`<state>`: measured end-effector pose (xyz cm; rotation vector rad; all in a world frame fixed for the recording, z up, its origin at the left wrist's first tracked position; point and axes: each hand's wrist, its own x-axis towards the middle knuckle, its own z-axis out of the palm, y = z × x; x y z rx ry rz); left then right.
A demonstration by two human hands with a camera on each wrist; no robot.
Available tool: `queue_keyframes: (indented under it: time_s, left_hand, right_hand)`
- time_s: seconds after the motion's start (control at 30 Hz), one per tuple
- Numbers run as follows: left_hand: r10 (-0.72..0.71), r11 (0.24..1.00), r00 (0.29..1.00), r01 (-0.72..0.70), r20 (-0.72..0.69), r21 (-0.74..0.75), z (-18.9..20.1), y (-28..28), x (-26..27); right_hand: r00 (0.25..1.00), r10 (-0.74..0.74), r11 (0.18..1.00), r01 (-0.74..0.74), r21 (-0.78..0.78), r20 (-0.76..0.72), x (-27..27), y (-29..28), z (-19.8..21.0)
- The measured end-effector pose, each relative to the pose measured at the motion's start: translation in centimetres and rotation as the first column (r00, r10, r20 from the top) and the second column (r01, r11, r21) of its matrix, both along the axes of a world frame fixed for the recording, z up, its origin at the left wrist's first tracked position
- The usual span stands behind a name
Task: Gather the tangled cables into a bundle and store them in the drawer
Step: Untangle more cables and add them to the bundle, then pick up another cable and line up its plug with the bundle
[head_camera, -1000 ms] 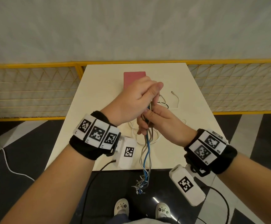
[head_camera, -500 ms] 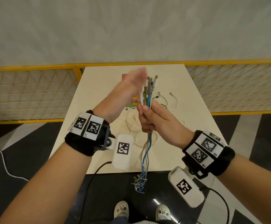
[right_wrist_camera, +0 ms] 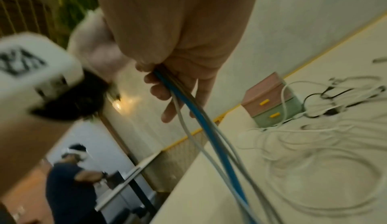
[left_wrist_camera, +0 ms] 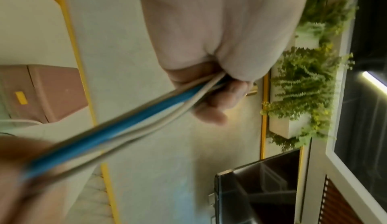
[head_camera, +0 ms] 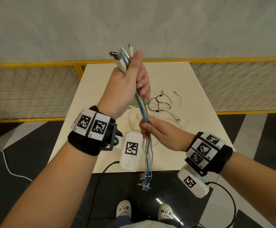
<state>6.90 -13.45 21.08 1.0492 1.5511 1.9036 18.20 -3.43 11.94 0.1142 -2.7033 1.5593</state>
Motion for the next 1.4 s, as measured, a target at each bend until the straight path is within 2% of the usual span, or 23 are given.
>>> queue_keyframes:
  time_s: [0.03, 0.07, 0.13, 0.17, 0.23, 0.3, 0.33, 0.4, 0.47, 0.57, 0.63, 0.7, 0.77, 0.87, 0.93, 0.97, 1.03, 1.1, 1.13, 1.27, 1.33, 1.4]
  left_hand:
    - [-0.022, 1.000, 1.000, 0.021, 0.019, 0.014, 0.1, -0.1, -0.2]
    - [-0.032, 0.999, 0.999, 0.032, -0.025, -0.013, -0.1, -0.2, -0.4]
    - [-0.062, 0.985, 0.962, 0.017, -0.264, -0.171, -0.4, -0.4, -0.3]
    - [-0.092, 0.969, 0.929, 0.000, -0.359, -0.248, -0.6, -0.5, -0.3]
    - [-0.110, 0.945, 0.906, -0.032, -0.410, -0.325, -1.2, -0.6, -0.2]
    - [-0.023, 0.961, 0.921, -0.087, -0.389, -0.261, -1.5, -0.6, -0.5]
    - [0.038, 0.974, 0.932, -0.116, -0.360, -0.196, -1.6, -0.6, -0.8]
    - [0.159, 0.979, 0.941, -0.189, -0.300, -0.077, -1.4, -0.7, -1.5]
    - [0.214, 0.975, 0.954, -0.223, -0.211, -0.018, -1.2, -1.2, -2.2]
    - [0.187, 0.982, 0.978, -0.188, -0.088, -0.003, -1.3, -1.6, -2.6]
    - [0.168, 0.985, 0.984, -0.170, -0.052, -0.040, -1.9, -1.5, -2.7]
    - [0.170, 0.979, 0.985, -0.168, 0.006, -0.118, -2.7, -1.7, -2.9]
    - [0.182, 0.964, 0.982, -0.168, 0.052, -0.205, -3.5, -2.0, -3.1]
    - [0.195, 0.942, 0.980, -0.179, 0.030, -0.284, -5.0, -2.5, -3.4]
    - [0.205, 0.926, 0.979, -0.185, 0.025, -0.329, -6.1, -2.6, -3.6]
    - [0.214, 0.918, 0.976, -0.186, 0.042, -0.349, -6.7, -2.5, -3.7]
    - [0.250, 0.902, 0.963, -0.194, 0.101, -0.385, -7.6, -2.3, -4.0]
    - [0.294, 0.892, 0.942, -0.209, 0.162, -0.402, -8.3, -2.1, -4.5]
    - [0.317, 0.887, 0.930, -0.221, 0.186, -0.407, -8.6, -2.0, -4.8]
    - [0.370, 0.864, 0.906, -0.254, 0.206, -0.435, -9.5, -1.3, -6.1]
    - [0.359, 0.860, 0.914, -0.245, 0.190, -0.448, -9.9, -0.9, -6.7]
    - [0.346, 0.850, 0.926, -0.241, 0.151, -0.469, -10.2, -0.5, -6.9]
  right_hand:
    - [0.999, 0.016, 0.999, -0.018, 0.046, 0.046, 0.0, 0.3, -0.4]
    - [0.996, 0.041, 0.996, -0.047, 0.072, 0.082, -0.1, 0.5, -0.2]
    - [0.994, 0.076, 0.995, -0.081, 0.056, 0.073, -0.6, 0.7, 0.9]
    - [0.997, 0.078, 0.997, -0.078, 0.002, 0.026, -0.9, 0.6, 1.5]
    - [0.997, 0.048, 0.985, -0.057, -0.162, -0.059, -1.7, 0.3, 2.7]
    - [0.996, 0.030, 0.959, -0.052, -0.280, -0.084, -1.9, -0.4, 2.7]
    - [0.996, 0.033, 0.964, -0.052, -0.261, -0.077, -1.8, -0.7, 2.1]
    - [0.999, 0.032, 0.997, -0.033, -0.074, -0.014, -1.4, -1.0, 0.1]
    - [0.999, -0.004, 0.997, 0.000, 0.072, 0.054, -1.2, -1.0, -2.2]
    - [0.989, -0.073, 0.994, 0.061, 0.096, 0.128, -1.4, -0.9, -4.4]
    - [0.959, 0.020, 0.998, -0.036, 0.051, 0.284, -1.6, -1.3, -5.0]
    - [0.857, 0.198, 0.978, -0.205, -0.037, 0.476, -1.8, -2.1, -5.1]
    - [0.787, 0.269, 0.952, -0.306, -0.028, 0.556, -2.2, -2.0, -5.3]
    - [0.856, 0.131, 0.919, -0.294, 0.263, 0.499, -3.4, -0.1, -6.3]
    - [0.908, -0.055, 0.886, -0.147, 0.439, 0.415, -4.3, 1.7, -7.5]
    - [0.910, -0.167, 0.882, -0.034, 0.470, 0.379, -4.6, 2.8, -8.0]
    - [0.867, -0.380, 0.864, 0.210, 0.457, 0.321, -5.4, 4.6, -9.1]
    - [0.830, -0.493, 0.814, 0.333, 0.476, 0.261, -6.1, 6.0, -10.1]
    - [0.831, -0.492, 0.802, 0.317, 0.507, 0.260, -6.4, 6.6, -10.7]
    - [0.838, -0.377, 0.796, 0.075, 0.600, 0.395, -8.0, 7.9, -12.6]
    - [0.849, -0.384, 0.797, 0.105, 0.595, 0.364, -8.7, 8.1, -12.3]
    - [0.875, -0.408, 0.817, 0.223, 0.532, 0.261, -9.2, 8.3, -11.5]
